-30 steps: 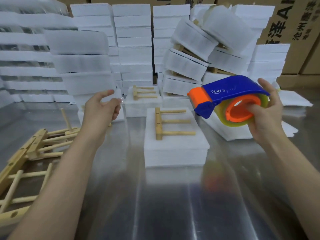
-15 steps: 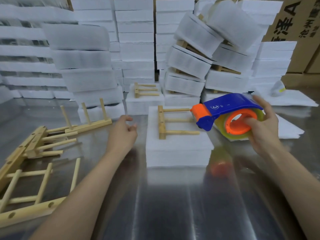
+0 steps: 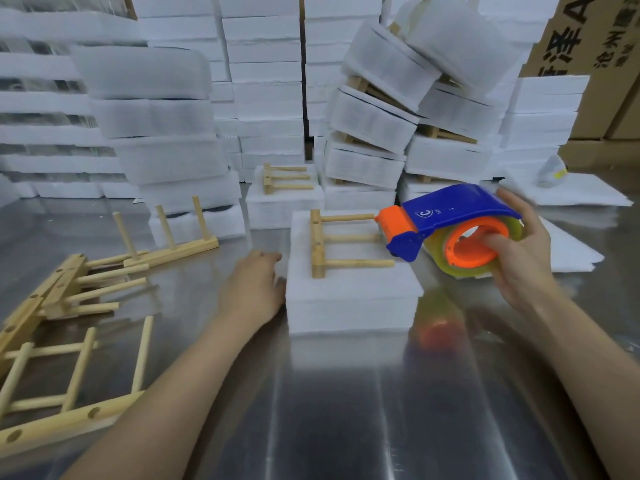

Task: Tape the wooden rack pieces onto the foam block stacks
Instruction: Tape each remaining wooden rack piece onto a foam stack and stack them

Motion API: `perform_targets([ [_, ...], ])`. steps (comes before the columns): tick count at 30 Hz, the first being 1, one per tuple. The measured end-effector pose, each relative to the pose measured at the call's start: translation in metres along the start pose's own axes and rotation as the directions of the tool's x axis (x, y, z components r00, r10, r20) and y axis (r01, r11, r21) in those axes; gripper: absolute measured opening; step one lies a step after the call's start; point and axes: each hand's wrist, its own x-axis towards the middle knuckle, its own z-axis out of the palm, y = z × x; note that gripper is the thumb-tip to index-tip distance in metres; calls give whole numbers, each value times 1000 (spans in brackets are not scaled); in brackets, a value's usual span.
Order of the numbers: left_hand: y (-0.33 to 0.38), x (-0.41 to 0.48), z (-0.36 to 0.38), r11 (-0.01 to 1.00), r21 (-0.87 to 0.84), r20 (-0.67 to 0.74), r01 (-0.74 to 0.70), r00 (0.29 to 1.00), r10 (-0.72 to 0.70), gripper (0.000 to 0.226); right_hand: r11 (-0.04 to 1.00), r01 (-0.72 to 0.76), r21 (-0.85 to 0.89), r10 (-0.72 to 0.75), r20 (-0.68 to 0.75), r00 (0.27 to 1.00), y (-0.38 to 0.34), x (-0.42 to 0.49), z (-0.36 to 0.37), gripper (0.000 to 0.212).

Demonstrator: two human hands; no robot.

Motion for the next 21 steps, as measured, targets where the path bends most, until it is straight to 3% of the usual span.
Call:
perform_targets([
  [2, 8, 5, -14, 971, -228, -125, 65, 988, -96, 38, 1000, -10, -3, 10, 4, 1000, 0, 1, 0, 73],
  [4, 27, 16, -31, 956, -293, -259, -8, 963, -71, 41, 1000, -8, -10, 9, 10, 1000, -1, 0, 0, 73],
  [5, 42, 24, -38, 954, -294, -249, -59, 968, -17, 44, 1000, -4, -15, 4, 8, 1000, 0, 0, 0, 73],
  [8, 86, 44, -40, 967, -234, 20, -103, 994, 111, 45, 999, 11, -43, -10, 12, 1000, -2, -1, -2, 74],
  [11, 105, 49, -18, 990, 83, 266, -115, 960, 89, 47, 996, 26, -81, -23, 37, 999, -9, 0, -5, 79],
  [14, 102, 50, -9, 943, 288, 286, -164, 955, 79, 48, 983, 89, -160, -74, 99, 992, -19, 3, -10, 84],
  [21, 102, 47, -11, 925, 328, 294, -193, 951, 95, 49, 928, 161, -337, -128, 118, 985, -32, 18, -36, 92],
])
